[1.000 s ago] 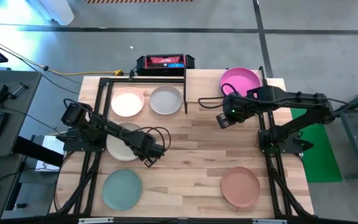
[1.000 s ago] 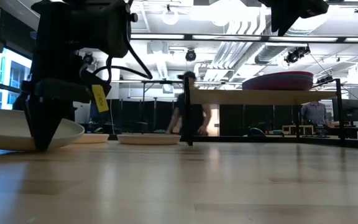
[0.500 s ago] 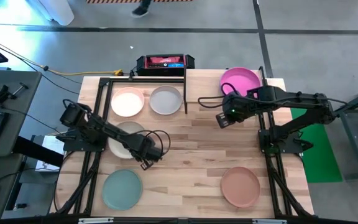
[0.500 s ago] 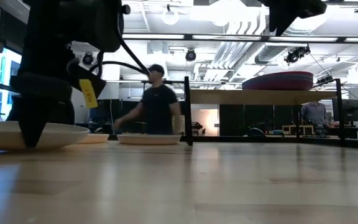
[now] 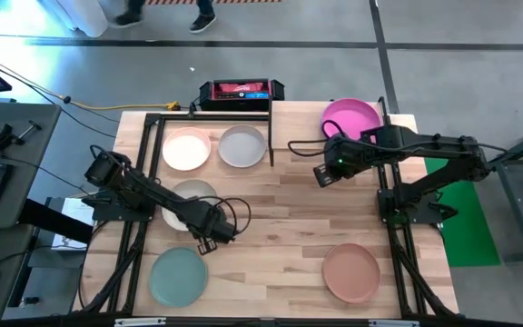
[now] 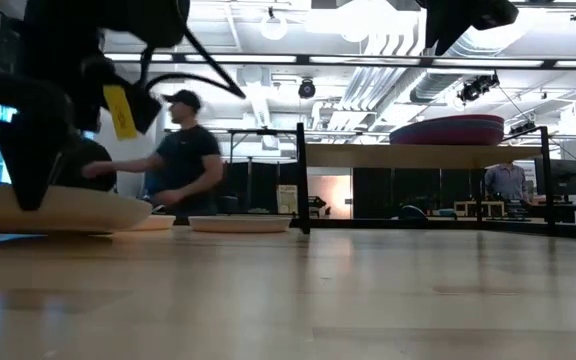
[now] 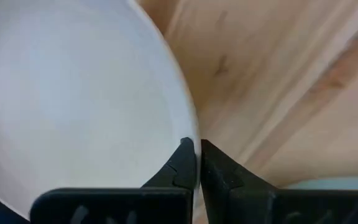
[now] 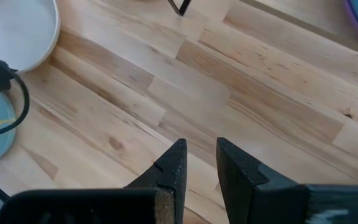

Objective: Place and stack plates onto a shelf
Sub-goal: Stack the white plate on top of the pink plate on the shelf

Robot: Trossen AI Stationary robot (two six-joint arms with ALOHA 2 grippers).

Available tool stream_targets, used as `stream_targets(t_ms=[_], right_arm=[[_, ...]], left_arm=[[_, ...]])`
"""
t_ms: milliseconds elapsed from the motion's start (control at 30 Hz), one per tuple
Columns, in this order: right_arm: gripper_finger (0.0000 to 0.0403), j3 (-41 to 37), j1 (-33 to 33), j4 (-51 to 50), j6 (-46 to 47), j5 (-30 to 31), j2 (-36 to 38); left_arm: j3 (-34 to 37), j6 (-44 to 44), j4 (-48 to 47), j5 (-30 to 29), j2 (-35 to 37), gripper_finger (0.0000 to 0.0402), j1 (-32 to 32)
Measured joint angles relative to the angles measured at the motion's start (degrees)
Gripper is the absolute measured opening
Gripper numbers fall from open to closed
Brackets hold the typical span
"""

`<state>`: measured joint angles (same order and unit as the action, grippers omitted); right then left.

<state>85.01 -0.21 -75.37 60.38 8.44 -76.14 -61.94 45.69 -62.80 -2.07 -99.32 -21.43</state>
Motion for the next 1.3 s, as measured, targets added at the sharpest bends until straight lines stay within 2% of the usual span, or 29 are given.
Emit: stream_targets(t_ms=[333,567,700,867,1100,1300], right_arm=[[0.0071,0.0,0.0,0.3,-1.4,0.0,0.0],[0.0116,0.0,0.0,0.9,-1.9,0.1,0.0],[0.0136,0.0,-0.2,3.0,-1.5,0.4,0.0],[0.0139,0.0,-1.7,10.1,-1.5,0.4,0.0],[0.0139,0.0,-4.4,19.5,-5.2,0.4,-0.3],[0.0139,0.0,-6.1,22.8,-9.3,-0.1,-3.1]], left_arm=[[-6.7,-2.9,-6.2,-4.3,3.9,0.0001,-3.0],[-10.6,-7.2,-13.8,-7.1,5.5,0.0,-4.2],[-11.7,-12.3,-17.4,-9.9,6.2,0.0,-4.6],[-13.5,-20.0,-21.7,-14.9,6.6,0.0,-4.6],[-15.8,-34.0,-22.6,-22.7,6.8,0.0,-4.6],[-17.6,-45.2,-22.7,-31.4,6.8,0.0,-4.5]])
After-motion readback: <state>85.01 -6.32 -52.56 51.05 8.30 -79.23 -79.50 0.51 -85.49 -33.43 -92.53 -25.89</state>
